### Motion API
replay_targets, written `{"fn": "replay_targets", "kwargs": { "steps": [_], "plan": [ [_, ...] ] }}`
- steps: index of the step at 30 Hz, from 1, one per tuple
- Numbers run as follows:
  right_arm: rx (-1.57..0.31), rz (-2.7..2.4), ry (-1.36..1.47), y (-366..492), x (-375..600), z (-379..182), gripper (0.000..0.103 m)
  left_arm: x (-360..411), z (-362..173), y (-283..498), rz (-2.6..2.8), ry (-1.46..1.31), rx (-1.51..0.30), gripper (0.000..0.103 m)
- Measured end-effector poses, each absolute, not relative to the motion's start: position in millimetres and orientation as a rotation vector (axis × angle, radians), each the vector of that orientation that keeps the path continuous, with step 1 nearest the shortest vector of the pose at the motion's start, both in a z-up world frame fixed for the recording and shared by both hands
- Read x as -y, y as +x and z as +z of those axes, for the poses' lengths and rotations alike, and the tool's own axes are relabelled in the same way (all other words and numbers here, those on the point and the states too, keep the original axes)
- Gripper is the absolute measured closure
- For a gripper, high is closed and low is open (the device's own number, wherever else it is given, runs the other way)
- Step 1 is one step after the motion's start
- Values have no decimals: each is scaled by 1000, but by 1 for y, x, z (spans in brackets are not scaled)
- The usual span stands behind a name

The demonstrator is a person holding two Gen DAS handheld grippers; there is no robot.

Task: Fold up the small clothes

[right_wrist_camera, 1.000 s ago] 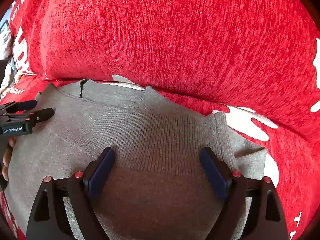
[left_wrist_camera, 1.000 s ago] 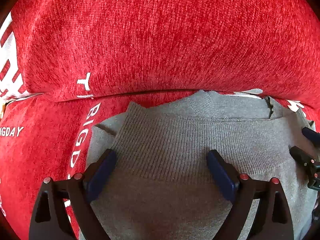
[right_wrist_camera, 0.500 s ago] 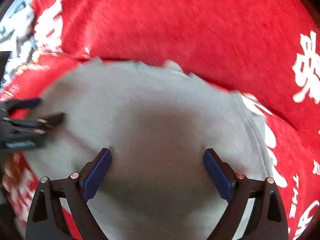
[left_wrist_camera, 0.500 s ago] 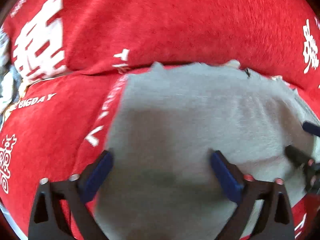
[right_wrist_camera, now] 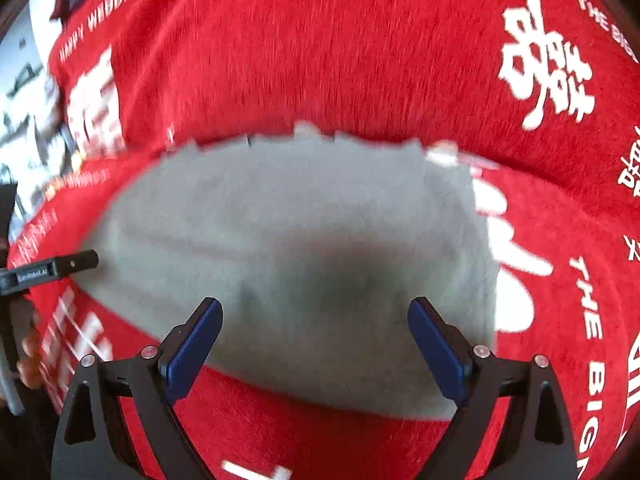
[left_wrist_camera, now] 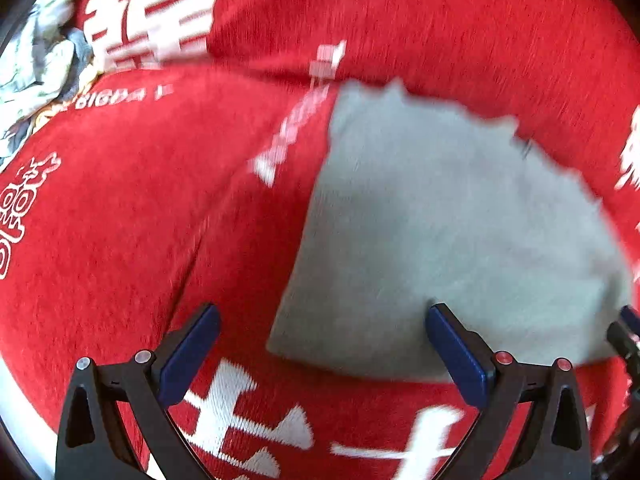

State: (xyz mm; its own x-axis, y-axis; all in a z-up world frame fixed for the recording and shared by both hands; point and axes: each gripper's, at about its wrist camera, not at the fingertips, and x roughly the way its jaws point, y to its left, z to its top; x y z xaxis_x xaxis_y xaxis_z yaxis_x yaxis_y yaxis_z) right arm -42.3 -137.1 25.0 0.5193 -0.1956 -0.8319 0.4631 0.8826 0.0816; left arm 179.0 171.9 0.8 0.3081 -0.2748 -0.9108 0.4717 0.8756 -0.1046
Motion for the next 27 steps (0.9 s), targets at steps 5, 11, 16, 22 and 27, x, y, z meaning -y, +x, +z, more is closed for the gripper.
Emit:
{"fn": "replay_targets", "kwargs": {
  "steps": [5, 11, 16, 22, 27],
  "plan": [
    [-948, -484, 379, -90, 157, 20, 8, -205, 22, 171, -474, 131, -1122, 0],
    [-805, -548, 353, -136, 161, 51, 7, -218, 18, 195, -491, 12, -1202, 0],
    [-746, -548, 324, -114, 165, 56, 7, -201, 17, 220, -505, -104, -1260, 0],
    [-737, -479, 315, -79, 157, 32, 7, -163, 12, 247, -550, -85, -1312, 0],
    [-806, -469, 279, -68, 145, 3, 7, -143, -4, 258, -598, -59, -1365, 0]
  ]
}}
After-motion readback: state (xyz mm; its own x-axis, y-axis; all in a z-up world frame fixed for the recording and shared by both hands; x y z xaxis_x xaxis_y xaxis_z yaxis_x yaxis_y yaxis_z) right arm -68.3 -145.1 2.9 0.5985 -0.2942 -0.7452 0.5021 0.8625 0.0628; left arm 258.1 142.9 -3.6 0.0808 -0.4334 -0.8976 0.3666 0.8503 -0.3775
